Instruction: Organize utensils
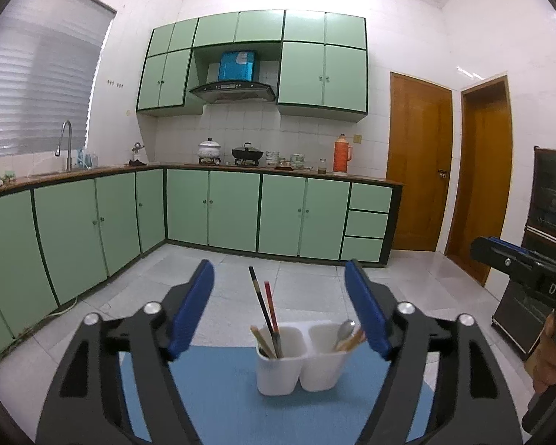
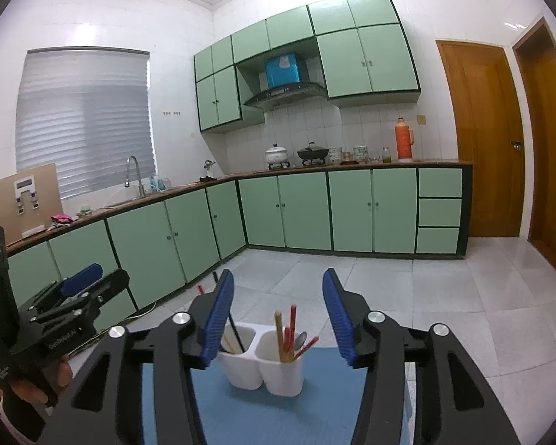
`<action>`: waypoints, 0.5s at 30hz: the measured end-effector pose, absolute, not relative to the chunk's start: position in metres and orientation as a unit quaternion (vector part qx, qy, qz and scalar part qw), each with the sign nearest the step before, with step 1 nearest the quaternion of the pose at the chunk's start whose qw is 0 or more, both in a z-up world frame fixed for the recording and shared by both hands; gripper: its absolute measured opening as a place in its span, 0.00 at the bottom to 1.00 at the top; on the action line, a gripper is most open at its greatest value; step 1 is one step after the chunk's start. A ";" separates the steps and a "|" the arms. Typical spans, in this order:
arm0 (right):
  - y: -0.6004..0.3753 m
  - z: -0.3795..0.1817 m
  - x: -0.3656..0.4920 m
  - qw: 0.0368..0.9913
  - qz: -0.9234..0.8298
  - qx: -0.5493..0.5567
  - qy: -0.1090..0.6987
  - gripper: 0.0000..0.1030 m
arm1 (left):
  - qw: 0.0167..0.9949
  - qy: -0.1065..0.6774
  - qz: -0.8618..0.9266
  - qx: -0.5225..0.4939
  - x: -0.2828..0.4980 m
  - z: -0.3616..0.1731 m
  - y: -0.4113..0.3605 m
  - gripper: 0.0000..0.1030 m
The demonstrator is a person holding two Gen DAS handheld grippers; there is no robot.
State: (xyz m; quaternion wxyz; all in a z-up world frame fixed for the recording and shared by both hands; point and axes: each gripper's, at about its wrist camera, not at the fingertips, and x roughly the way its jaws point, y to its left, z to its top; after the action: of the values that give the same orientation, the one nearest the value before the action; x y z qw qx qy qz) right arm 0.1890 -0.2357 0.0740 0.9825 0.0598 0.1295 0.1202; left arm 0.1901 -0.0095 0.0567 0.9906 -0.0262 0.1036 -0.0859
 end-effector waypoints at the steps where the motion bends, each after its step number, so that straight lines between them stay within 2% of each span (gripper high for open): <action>1: -0.235 0.074 0.183 0.983 0.119 0.059 0.128 0.54 | 0.990 0.103 -0.088 -0.026 0.185 0.056 -0.010 0.73; 6: -0.236 0.068 0.151 0.983 0.119 0.065 0.126 0.68 | 0.991 0.100 -0.089 -0.021 0.155 0.053 -0.011 0.84; 14: -0.241 0.064 0.117 0.983 0.113 0.076 0.122 0.94 | 0.992 0.099 -0.076 -0.016 0.116 0.051 0.000 0.89; 15: -0.241 0.064 0.113 0.983 0.112 0.078 0.121 0.94 | 0.992 0.099 -0.074 -0.016 0.112 0.051 0.001 0.91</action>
State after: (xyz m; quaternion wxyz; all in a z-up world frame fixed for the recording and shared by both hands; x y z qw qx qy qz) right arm 0.1126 -0.2415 0.0640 0.9833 0.0776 0.1206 0.1123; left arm 0.1119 0.0011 0.0511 0.9922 -0.0156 0.0994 -0.0736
